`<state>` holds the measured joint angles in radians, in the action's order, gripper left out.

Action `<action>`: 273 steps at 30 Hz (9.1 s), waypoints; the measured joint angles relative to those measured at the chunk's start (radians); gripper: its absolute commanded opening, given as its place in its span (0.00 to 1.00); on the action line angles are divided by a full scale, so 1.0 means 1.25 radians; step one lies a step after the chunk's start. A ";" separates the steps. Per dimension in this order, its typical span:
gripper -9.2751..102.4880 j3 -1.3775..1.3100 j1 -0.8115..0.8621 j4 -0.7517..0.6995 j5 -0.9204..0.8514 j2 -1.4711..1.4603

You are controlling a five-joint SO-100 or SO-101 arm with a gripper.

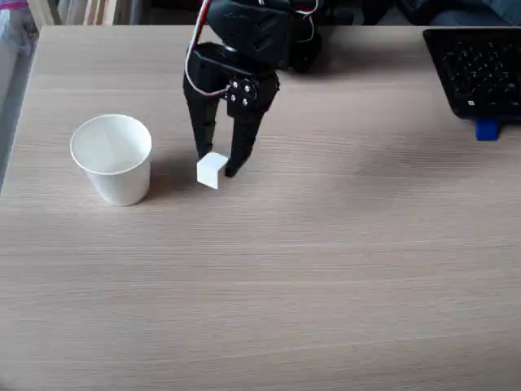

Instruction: Grasp a block and put it in the bin.

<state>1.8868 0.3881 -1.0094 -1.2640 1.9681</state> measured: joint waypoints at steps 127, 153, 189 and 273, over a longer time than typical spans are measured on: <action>0.10 -0.236 0.299 -0.196 -0.156 -0.110; 0.08 0.141 0.070 -0.178 -0.156 0.308; 0.08 0.677 -0.185 -0.215 -0.271 0.874; 0.08 0.965 -0.349 -0.268 -0.241 1.086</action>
<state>3.0925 -0.0476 -1.3438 -1.5647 3.3257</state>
